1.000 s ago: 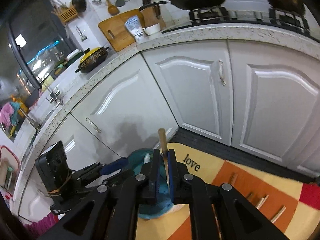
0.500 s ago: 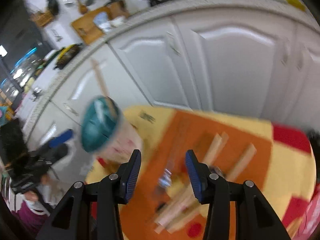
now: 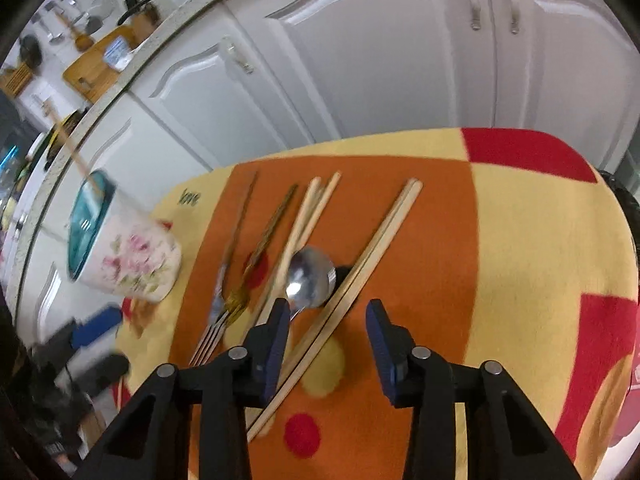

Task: Organize utensils
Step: 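Move both open tools back over the remaining utensils on the cloth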

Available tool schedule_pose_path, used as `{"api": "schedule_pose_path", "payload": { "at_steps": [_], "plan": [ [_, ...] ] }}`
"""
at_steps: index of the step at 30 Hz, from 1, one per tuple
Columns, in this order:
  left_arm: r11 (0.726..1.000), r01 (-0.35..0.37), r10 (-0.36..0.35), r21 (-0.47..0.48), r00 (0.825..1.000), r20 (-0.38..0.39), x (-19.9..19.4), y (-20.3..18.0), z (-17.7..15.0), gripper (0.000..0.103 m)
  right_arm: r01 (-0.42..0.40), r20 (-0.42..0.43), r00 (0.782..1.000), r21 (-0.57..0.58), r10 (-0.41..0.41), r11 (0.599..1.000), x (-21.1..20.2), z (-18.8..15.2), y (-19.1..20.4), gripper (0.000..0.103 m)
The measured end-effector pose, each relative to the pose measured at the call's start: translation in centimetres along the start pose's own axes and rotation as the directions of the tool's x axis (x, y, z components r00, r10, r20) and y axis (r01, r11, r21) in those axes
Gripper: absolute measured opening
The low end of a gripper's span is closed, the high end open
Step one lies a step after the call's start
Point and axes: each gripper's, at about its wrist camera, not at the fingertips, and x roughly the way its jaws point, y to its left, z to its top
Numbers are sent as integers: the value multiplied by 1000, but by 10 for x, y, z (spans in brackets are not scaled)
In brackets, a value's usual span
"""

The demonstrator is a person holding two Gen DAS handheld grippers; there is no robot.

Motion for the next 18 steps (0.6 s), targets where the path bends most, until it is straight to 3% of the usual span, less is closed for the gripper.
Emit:
{"api": "schedule_pose_path", "payload": {
  "at_steps": [7,11,14,15,17,18],
  "plan": [
    [997,-70,67,-43,995,-79,41,4,-2,59,84,-20,996,59,-83,995,30,20,-14,27],
    [990,-103,92,-94,988,-121,64,13,5,59,142,2,990,-9,-142,990,39,31,-2,27],
    [986,-131,115,-106,982,-150,78,15,7,57,179,-2,984,-88,-180,980,43,31,5,21],
    [985,-129,109,-115,980,-168,83,17,6,52,180,-2,983,-111,-181,977,42,28,6,19],
    [985,-129,109,-116,980,-166,83,18,4,23,169,-11,985,-137,-172,976,38,22,3,16],
    [988,-109,89,-109,981,-174,84,17,3,14,165,-18,985,-155,-170,974,35,18,2,15]
  ]
}}
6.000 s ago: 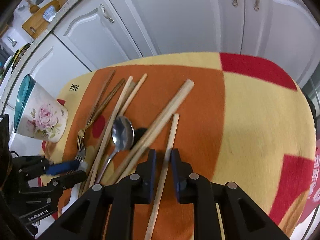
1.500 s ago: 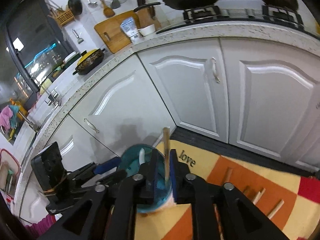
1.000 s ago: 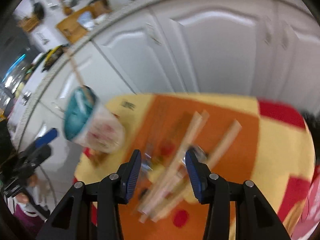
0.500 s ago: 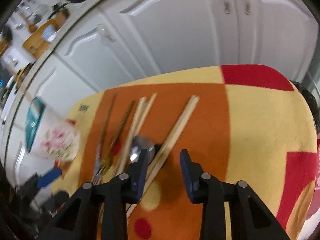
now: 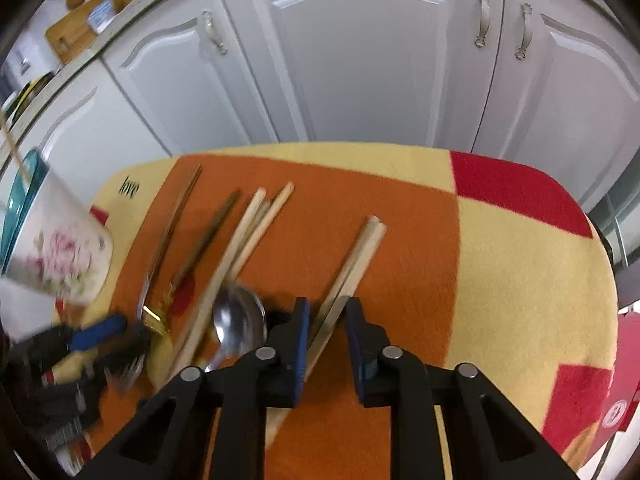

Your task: Organize utensils

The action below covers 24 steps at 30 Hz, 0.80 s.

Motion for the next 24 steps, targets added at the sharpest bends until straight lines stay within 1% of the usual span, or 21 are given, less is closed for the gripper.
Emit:
{"api": "schedule_pose_path", "payload": {
  "at_steps": [1,4,6,11,13,15,16,17,18,19,21,23,24],
  "plan": [
    [1000,15,-15,-1,1000,-16,1,1,-1,9,-5,-5,1000,-14,5,1000,-2,-5,-2,14],
    [998,57,-57,-1,998,-32,-4,3,-7,3,-34,-33,999,-39,33,999,-11,-20,-11,14],
    [995,95,-95,13,995,-37,-11,3,-14,2,-56,-51,997,-31,54,998,-15,-29,-20,13],
    [985,148,-143,86,988,-57,-37,-2,-34,1,-95,-89,991,2,95,995,-26,-49,-32,13],
    [985,153,-149,78,987,-55,-44,-1,-38,1,-108,-88,990,10,108,994,-29,-54,-34,13],
    [988,142,-142,51,990,-19,-50,2,-35,1,-130,-71,989,40,133,991,-34,-55,-37,13],
    [989,143,-143,34,990,5,-52,5,-32,5,-136,-63,988,56,139,989,-36,-55,-39,17],
    [987,158,-158,14,987,10,-52,7,-28,21,-140,-57,988,67,144,988,-38,-55,-40,26],
    [985,170,-170,-4,985,4,-51,10,-27,34,-146,-48,988,80,150,986,-40,-54,-40,34],
    [984,176,-176,-27,984,-3,-46,9,-22,51,-150,-42,987,88,154,985,-41,-53,-40,35],
    [983,177,-178,-57,984,-7,-36,7,-15,52,-164,-35,985,105,169,981,-43,-51,-39,35],
    [988,142,-144,-61,989,-28,-24,3,-11,52,-174,-27,984,117,179,978,-46,-50,-39,35],
    [990,123,-126,-62,991,-52,-16,2,-10,50,-181,-22,982,124,185,976,-47,-50,-39,35]
  ]
}}
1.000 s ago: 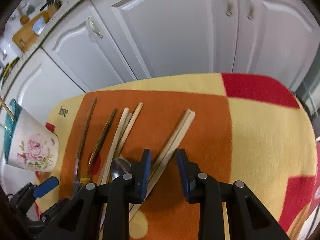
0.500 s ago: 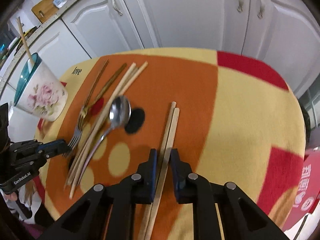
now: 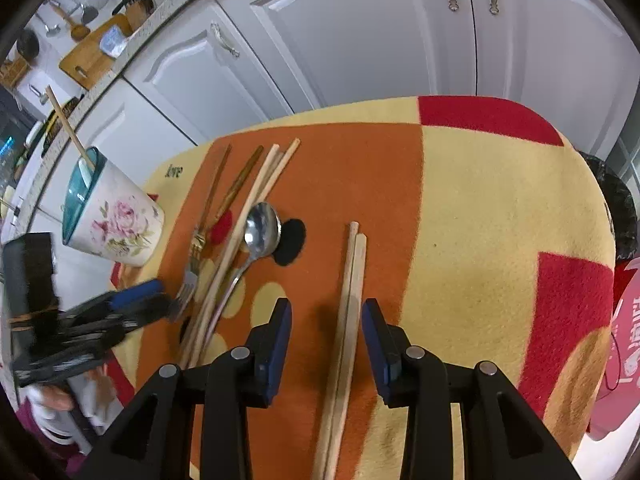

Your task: Organize utensils

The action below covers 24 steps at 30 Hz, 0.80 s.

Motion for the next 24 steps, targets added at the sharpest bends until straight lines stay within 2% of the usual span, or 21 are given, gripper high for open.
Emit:
{"api": "schedule_pose_path", "payload": {
  "at_steps": [1,2,3,4,5,6,8,11,14,16,18,21,22,24],
  "plan": [
    [1000,-12,12,-4,999,-32,9,-1,1,32,-7,2,1000,8,7,1000,-1,1,0,35],
    [999,-43,43,7,999,-13,10,-3,2,23,-16,4,1000,20,15,1000,-2,1,-1,35],
    [999,-50,50,14,999,-15,10,-3,1,22,-20,5,1000,26,20,999,-2,2,-3,35],
    [999,-45,45,14,999,-18,10,-2,2,14,-25,7,1000,35,25,999,-3,2,-3,35],
    [999,-43,43,11,999,-18,9,0,2,9,-28,8,1000,41,28,999,-4,2,-5,35],
    [999,-31,31,7,999,-29,6,3,1,8,-29,8,1000,44,28,999,-4,2,-5,35],
    [1000,-20,21,20,999,-41,-1,8,-7,0,-27,6,1000,45,27,999,-5,2,-6,35],
    [996,-25,30,80,998,-56,-17,11,-27,0,-20,6,1000,32,20,999,-5,2,-6,35],
    [993,-11,24,120,994,-104,-31,14,-51,0,38,1,999,3,-38,999,-3,2,-4,34],
    [990,-14,31,142,992,-118,-38,15,-61,0,71,-9,997,-43,-71,997,1,3,0,27],
    [987,-11,28,158,994,-106,-44,14,-61,0,97,-7,995,-71,-97,993,6,6,3,22],
    [988,-34,40,150,998,-39,-49,12,-51,0,162,-5,987,-89,-163,983,19,13,2,16],
    [989,-33,38,141,999,-31,-47,9,-44,2,175,-1,984,-90,-176,980,22,15,1,16],
    [992,-23,26,124,999,-23,-41,5,-35,18,188,16,982,-87,-187,978,20,17,-3,14]
  ]
}}
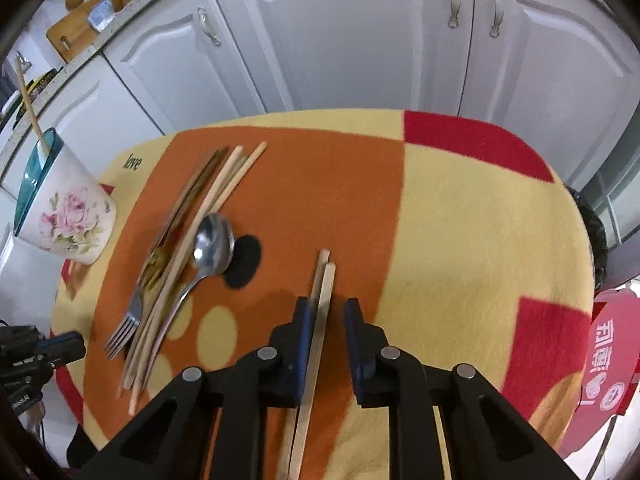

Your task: Organize utensils

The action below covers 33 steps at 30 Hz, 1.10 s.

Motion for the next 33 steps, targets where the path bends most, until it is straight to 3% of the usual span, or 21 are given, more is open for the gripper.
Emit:
{"api": "schedule_pose_path", "payload": {
  "at_steps": [1,2,5,7,12,17,21,23,27,33],
  "plan": [
    [1000,1,-1,-8,1000,7,3,-1,4,29,16,-6,1000,2,-16,1000,-2,0,-3,14],
    [1000,-2,2,-14,1000,12,6,-2,10,32,17,-6,1000,7,-17,1000,-5,-1,-7,14],
    [1000,-2,2,-13,1000,27,18,-12,27,32,21,-5,1000,44,-20,999,-12,-4,-22,14],
    [999,-44,45,-14,998,51,26,-15,39,32,10,-2,1000,76,-10,997,-16,-5,-29,14],
    [993,-115,117,-39,992,51,48,-17,67,32,-94,15,996,114,93,989,-17,-6,-29,14],
    [982,-182,185,-56,981,56,62,-17,93,32,-74,-4,997,74,74,994,-4,-7,-18,14],
    [969,-236,240,-67,969,51,73,-17,112,32,-4,5,1000,93,4,996,-7,-4,-29,14],
    [962,-265,267,-67,963,34,82,-16,120,32,-30,-3,1000,121,30,992,-5,-3,-36,14],
    [957,-273,276,-97,961,16,93,-12,132,32,-113,23,994,149,111,982,-11,-3,-39,14],
    [967,-214,222,-138,974,51,80,-11,135,32,-151,16,989,161,150,975,-9,-6,-40,14]
  ]
}}
